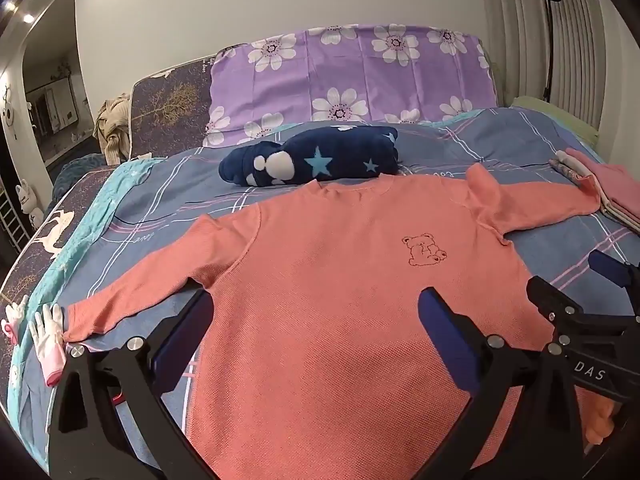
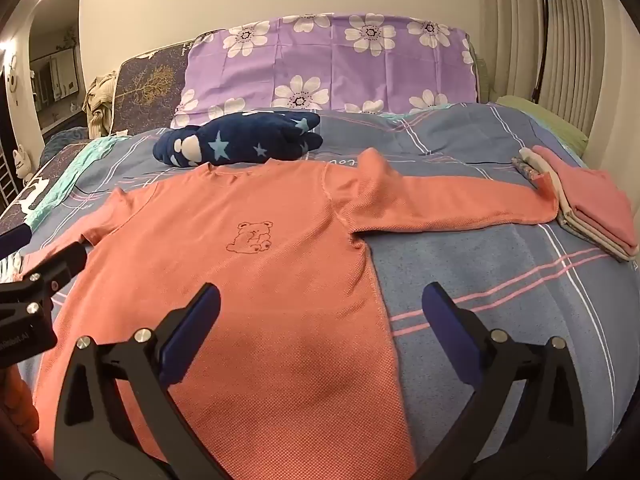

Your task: Fold small clothes

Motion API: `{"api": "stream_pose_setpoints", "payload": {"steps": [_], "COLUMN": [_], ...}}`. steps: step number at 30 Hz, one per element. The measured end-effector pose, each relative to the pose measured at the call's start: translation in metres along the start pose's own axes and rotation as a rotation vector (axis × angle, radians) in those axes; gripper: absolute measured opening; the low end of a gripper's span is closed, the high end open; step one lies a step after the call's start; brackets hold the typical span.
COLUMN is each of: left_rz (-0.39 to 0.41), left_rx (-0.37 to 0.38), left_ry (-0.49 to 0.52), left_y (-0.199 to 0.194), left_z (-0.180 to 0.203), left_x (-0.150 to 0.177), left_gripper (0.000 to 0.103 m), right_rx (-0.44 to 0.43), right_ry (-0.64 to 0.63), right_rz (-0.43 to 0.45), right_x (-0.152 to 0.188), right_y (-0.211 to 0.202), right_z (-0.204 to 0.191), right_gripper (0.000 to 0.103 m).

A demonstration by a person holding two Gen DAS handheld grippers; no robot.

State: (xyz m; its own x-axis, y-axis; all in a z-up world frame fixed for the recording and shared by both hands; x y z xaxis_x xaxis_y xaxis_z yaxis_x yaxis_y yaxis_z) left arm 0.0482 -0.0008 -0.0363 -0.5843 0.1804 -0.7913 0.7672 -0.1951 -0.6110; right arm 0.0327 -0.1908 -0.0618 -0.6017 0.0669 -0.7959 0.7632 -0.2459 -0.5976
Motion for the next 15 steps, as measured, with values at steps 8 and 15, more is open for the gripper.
{"api": "stream_pose_setpoints", "payload": {"steps": [8,15], "left_rz": [-0.027,-0.031], "left_rx": [0.033,0.042], "left_ry": [-0.017,-0.025], "left_y": [0.0046,0.0073], "left_z": [0.0000,0.0003], "left_x": [0.0078,0.0057], "left_gripper": [0.102,0.102], "right_rx": [0.009,0.015], "right_ry": [-0.017,-0.006], "right_rz": [0.016,0.012], "right_x": [-0.0033,-0.0017], "right_y": [-0.0035,-0.0071], "right_z": [-0.0029,-0.0039], "right_gripper": [0.101,0.101]}}
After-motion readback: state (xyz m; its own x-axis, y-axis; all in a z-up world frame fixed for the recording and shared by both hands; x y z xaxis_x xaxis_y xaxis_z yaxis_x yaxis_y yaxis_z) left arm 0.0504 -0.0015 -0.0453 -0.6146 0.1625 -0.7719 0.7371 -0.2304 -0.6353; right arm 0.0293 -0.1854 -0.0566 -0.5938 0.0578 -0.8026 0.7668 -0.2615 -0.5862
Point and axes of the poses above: each gripper's, at about its wrist camera, not at the fingertips, and y roughly the way its jaws point, z to its right, x to its underside, the point moved 6 cm from there along y, roughly the way its jaws point, and after that the axes turned 11 degrees about x, right-handed, at the moved point
